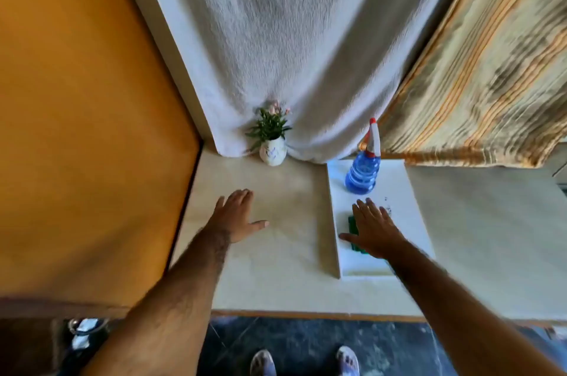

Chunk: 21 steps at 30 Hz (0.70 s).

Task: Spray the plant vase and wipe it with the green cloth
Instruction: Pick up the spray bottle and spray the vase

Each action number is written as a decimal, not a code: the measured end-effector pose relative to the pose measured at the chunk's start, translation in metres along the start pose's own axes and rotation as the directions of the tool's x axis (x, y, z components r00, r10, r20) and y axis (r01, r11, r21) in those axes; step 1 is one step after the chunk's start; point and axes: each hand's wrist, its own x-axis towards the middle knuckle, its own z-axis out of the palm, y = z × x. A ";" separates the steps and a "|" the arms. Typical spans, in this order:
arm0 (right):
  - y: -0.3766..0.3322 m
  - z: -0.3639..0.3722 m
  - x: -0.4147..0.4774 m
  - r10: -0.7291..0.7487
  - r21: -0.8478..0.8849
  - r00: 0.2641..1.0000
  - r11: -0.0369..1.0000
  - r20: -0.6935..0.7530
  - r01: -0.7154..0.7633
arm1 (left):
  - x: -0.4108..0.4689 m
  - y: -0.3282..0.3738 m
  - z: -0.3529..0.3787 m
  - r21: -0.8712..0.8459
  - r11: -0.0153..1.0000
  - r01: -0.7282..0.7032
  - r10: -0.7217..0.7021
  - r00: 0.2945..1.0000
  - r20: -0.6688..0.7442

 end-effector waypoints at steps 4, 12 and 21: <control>0.004 0.036 -0.011 0.073 0.028 0.997 0.997 0.001 -0.073 | 0.000 -0.004 0.041 0.025 0.998 0.059 -0.060 0.996 0.063; 0.005 0.077 -0.014 0.072 0.090 0.995 0.994 -0.073 -0.066 | 0.005 -0.017 0.100 0.040 0.995 0.094 -0.089 0.988 -0.123; 0.034 -0.028 0.058 0.442 0.781 0.815 0.624 -0.375 0.021 | 0.015 -0.030 0.134 0.005 0.999 0.046 -0.043 0.967 -0.251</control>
